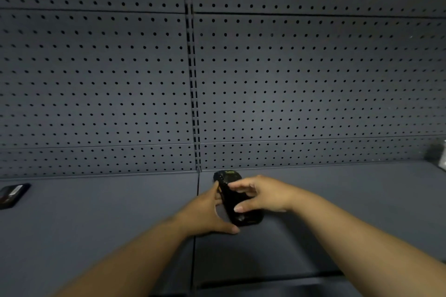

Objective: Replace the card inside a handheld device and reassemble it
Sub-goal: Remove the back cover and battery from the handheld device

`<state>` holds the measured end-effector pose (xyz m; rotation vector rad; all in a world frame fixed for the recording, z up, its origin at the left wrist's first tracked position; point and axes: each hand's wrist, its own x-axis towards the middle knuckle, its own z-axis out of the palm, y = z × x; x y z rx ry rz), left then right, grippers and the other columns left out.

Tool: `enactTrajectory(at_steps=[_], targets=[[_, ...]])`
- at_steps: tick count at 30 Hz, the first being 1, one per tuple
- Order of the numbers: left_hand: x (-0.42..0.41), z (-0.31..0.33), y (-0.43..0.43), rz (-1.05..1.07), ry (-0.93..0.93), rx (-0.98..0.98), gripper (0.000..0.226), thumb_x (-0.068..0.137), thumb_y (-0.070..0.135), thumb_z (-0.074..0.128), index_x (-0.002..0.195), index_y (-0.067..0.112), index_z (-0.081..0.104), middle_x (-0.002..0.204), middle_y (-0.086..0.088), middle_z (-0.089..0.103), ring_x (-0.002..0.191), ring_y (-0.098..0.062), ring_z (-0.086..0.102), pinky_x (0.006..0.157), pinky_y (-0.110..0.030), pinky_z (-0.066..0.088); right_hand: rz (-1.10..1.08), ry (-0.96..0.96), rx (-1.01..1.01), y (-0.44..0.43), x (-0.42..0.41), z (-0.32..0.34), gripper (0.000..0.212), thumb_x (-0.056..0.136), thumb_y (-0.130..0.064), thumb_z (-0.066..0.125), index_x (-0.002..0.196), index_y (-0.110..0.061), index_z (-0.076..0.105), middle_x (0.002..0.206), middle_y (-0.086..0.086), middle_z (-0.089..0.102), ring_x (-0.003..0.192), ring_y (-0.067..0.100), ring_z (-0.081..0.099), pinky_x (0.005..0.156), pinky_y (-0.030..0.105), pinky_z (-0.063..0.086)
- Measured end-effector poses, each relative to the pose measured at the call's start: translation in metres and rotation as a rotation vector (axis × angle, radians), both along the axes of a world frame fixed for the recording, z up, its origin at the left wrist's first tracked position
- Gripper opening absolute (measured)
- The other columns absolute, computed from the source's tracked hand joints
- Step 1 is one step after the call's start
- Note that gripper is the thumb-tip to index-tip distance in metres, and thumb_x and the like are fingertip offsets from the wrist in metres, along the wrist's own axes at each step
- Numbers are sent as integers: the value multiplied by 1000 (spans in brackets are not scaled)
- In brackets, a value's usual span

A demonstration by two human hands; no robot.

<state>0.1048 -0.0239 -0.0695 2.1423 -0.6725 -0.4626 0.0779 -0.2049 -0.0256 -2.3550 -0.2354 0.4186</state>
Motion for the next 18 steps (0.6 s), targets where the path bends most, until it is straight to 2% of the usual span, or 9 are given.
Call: enactTrajectory(at_steps=[2, 4, 7, 10, 15, 18], targets=[[-1, -1, 1, 12, -53, 34, 85, 59, 29, 87, 127, 42, 37, 134, 11, 50, 127, -7, 45, 109, -26, 36, -83, -42, -62, -3, 4, -8, 57, 87, -25, 64, 139, -12, 44, 142, 9, 50, 130, 17, 48, 113, 30, 34], [-1, 0, -2, 29, -122, 81, 87, 61, 33, 85, 134, 28, 38, 130, 10, 49, 117, -5, 44, 99, -19, 34, -145, -95, -160, -8, 5, -12, 48, 92, -33, 54, 136, -15, 48, 138, 10, 55, 125, 22, 53, 108, 35, 40], [-3, 1, -7, 36, -164, 122, 91, 60, 35, 84, 136, 25, 35, 135, 5, 47, 119, -9, 43, 97, -18, 32, -217, -34, -54, -13, 6, -22, 36, 97, -27, 46, 130, -15, 55, 128, 8, 62, 119, 22, 57, 106, 36, 41], [-3, -1, -8, 52, -196, 173, 94, 60, 38, 84, 138, 24, 33, 141, 1, 44, 127, -15, 42, 102, -21, 31, -283, 6, 55, -16, 8, -32, 38, 96, -26, 46, 132, -16, 54, 131, 6, 61, 122, 20, 55, 112, 41, 37], [-2, 0, -3, 15, -260, 257, 94, 57, 46, 83, 137, 27, 35, 138, 2, 51, 123, -13, 49, 102, -24, 39, -313, 82, 151, -19, 6, -38, 35, 96, -20, 46, 129, -13, 56, 129, 13, 63, 124, 26, 56, 113, 43, 37], [0, 1, 0, -19, -281, 301, 96, 55, 51, 82, 136, 27, 36, 135, 4, 55, 119, -11, 51, 95, -19, 40, -292, 129, 188, -24, 2, -33, 32, 97, -17, 46, 125, -8, 59, 124, 16, 65, 119, 27, 59, 106, 34, 45]])
